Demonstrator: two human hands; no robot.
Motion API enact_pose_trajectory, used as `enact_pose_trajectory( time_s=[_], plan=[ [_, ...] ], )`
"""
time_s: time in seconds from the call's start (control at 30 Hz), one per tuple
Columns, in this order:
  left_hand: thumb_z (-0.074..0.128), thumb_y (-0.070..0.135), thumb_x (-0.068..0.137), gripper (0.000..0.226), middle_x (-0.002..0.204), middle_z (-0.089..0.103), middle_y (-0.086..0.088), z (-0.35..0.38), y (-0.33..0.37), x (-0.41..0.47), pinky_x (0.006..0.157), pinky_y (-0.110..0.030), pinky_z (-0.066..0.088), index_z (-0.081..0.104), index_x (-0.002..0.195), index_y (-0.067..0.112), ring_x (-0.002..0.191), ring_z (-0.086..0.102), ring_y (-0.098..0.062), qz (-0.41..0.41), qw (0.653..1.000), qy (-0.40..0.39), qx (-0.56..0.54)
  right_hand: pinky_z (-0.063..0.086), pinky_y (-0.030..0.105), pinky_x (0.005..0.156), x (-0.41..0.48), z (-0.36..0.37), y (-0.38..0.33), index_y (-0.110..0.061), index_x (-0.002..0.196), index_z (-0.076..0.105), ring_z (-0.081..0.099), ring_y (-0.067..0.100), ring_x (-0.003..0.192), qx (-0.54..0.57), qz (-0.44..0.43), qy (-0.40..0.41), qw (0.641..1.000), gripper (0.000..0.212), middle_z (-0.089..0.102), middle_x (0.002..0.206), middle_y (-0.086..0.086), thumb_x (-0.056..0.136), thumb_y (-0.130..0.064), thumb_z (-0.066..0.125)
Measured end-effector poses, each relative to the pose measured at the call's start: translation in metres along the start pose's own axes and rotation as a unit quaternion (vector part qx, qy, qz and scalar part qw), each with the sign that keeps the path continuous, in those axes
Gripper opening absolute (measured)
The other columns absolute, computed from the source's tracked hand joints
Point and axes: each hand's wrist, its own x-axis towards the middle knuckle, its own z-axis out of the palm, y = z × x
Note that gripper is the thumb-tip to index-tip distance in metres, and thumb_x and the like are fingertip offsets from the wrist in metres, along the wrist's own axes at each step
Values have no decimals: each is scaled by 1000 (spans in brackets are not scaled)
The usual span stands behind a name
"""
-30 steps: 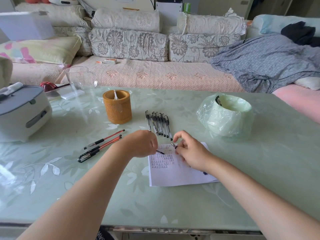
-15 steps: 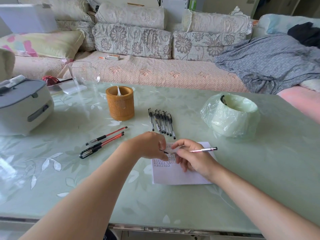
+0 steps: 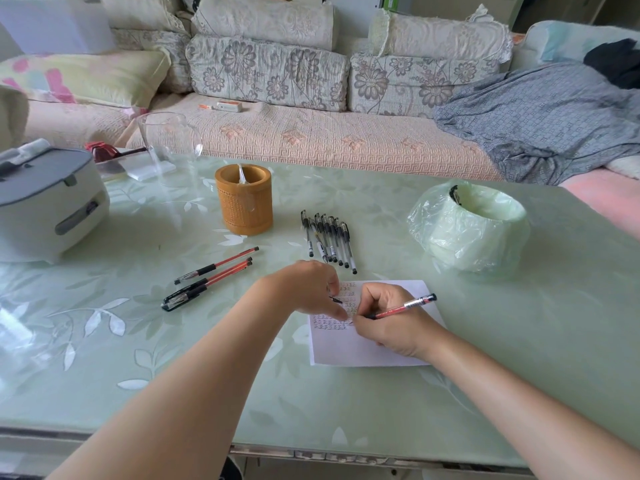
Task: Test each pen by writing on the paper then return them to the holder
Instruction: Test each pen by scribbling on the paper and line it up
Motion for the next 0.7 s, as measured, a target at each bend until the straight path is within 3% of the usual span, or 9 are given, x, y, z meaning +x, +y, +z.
enact_pose_trajectory(
  time_s=[0.2, 0.4, 0.7],
  plan=[
    [81, 53, 67, 50, 100, 58, 8, 0, 1, 2, 87, -33, 51, 62, 105, 26, 96, 56, -14, 16, 1000, 0, -25, 30, 25, 49, 2, 2, 2, -10, 64, 48, 38, 13, 48, -21, -6, 3, 1000, 19, 47, 52, -5, 72, -10, 65],
    [82, 50, 68, 49, 97, 58, 9, 1, 0, 2, 85, -31, 51, 64, 106, 25, 96, 57, -14, 25, 999, 6, -38, 29, 26, 53, 1, 2, 3, -8, 65, 49, 39, 12, 54, -52, -14, 8, 999, 17, 48, 56, -3, 72, -4, 63],
    [83, 51, 65, 49, 88, 52, 14, 5, -2, 3, 76, -27, 49, 65, 104, 26, 88, 55, -12, 23, 998, 19, -63, 30, 23, 52, -1, 2, 0, -10, 64, 49, 38, 8, 53, -97, -15, 13, 995, 17, 46, 54, -12, 72, -4, 63]
  ],
)
